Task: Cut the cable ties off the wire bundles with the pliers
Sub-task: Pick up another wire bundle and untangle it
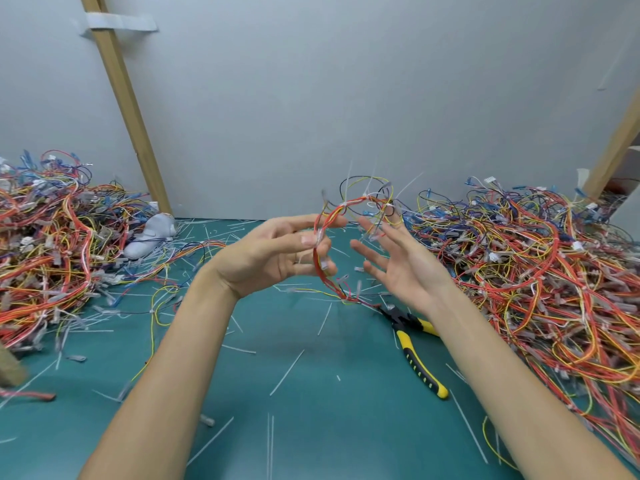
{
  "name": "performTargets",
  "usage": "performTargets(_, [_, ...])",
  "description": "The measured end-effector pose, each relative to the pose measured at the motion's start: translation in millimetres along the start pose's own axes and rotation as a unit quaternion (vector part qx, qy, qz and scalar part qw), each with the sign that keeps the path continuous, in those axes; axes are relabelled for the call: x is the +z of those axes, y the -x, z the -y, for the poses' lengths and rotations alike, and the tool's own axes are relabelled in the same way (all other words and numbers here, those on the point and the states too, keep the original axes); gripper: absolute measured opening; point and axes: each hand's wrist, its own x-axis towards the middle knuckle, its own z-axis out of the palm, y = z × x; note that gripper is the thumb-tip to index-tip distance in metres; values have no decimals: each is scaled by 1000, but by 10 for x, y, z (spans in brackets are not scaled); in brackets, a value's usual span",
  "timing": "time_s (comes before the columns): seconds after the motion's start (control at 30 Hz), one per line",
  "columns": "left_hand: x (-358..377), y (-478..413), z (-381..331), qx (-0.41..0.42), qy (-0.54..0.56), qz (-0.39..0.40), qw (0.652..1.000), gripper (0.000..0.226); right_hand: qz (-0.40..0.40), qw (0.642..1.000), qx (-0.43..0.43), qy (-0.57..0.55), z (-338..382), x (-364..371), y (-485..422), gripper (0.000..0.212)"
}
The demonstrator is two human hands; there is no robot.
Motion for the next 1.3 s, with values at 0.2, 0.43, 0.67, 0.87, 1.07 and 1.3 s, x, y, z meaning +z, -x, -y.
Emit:
performTargets(0.2, [153, -97, -159, 70, 47, -15, 996, 51, 5, 999, -20, 35, 36, -1, -5, 56])
performTargets(0.43, [129, -183, -85, 5, 177, -172, 969, 40, -15, 996, 37, 77, -84, -54, -42, 37])
performTargets(0.67, [54, -177, 33, -31, 239, -284, 928, 29, 77, 948, 118, 285, -196, -84, 7, 36])
performTargets(0.87, [12, -149, 53, -38, 245, -293, 924, 14, 197, 923, 220, 246, -177, -1, 104, 50])
performTargets(1.07, [-12, -132, 30, -37, 232, -310, 921, 12, 291, 908, 285, 93, -148, 122, 159, 69])
performTargets(1.3, [-40, -122, 49, -44, 187, -313, 930, 29, 349, 888, 299, 31, -175, 282, 217, 80])
